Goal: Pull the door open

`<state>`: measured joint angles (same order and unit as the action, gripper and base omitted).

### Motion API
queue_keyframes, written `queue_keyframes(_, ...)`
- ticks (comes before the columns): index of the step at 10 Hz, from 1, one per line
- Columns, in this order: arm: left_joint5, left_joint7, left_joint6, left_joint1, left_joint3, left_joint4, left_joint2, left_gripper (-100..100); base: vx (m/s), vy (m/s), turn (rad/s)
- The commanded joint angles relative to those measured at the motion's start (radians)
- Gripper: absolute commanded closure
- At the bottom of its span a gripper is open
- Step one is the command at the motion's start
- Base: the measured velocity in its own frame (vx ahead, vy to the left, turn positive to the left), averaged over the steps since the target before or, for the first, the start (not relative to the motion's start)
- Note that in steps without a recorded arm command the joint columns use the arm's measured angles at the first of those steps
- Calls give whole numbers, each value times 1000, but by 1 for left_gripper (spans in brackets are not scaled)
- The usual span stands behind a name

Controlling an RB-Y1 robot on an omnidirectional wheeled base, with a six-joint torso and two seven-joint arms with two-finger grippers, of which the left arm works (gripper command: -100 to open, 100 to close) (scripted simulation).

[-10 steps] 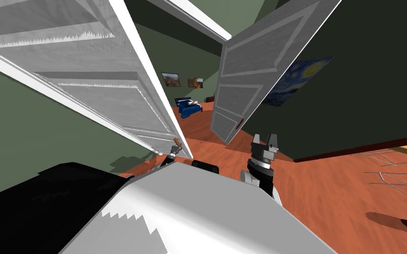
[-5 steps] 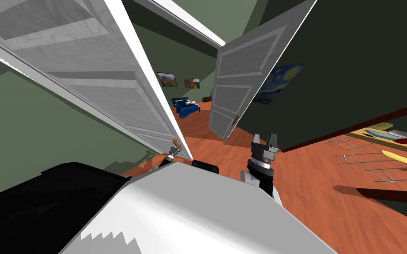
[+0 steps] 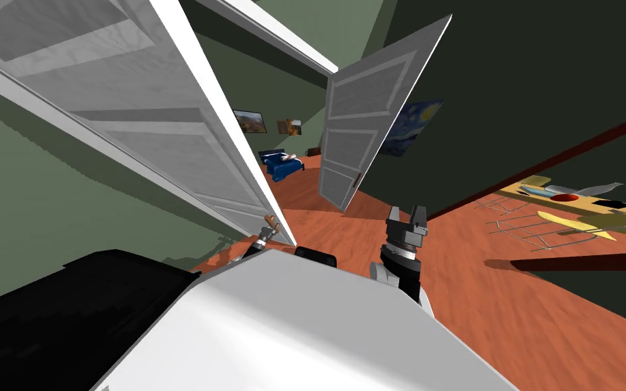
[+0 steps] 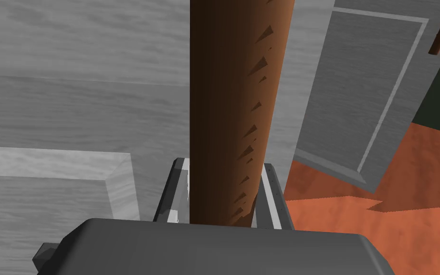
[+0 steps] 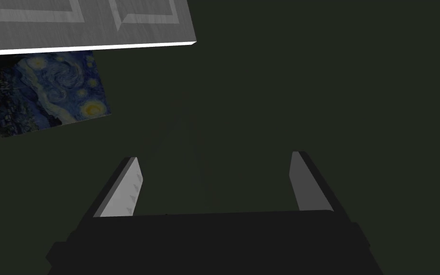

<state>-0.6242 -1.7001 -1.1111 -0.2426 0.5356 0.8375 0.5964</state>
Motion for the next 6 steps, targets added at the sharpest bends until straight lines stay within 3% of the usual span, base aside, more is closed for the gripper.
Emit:
queue_keyframes(1, 5, -12, -20, -7, 11, -8, 7, 100, -185, 59, -155)
queue_keyframes(6, 18, -42, -66, -13, 33, -33, 24, 100, -177, 54, -123)
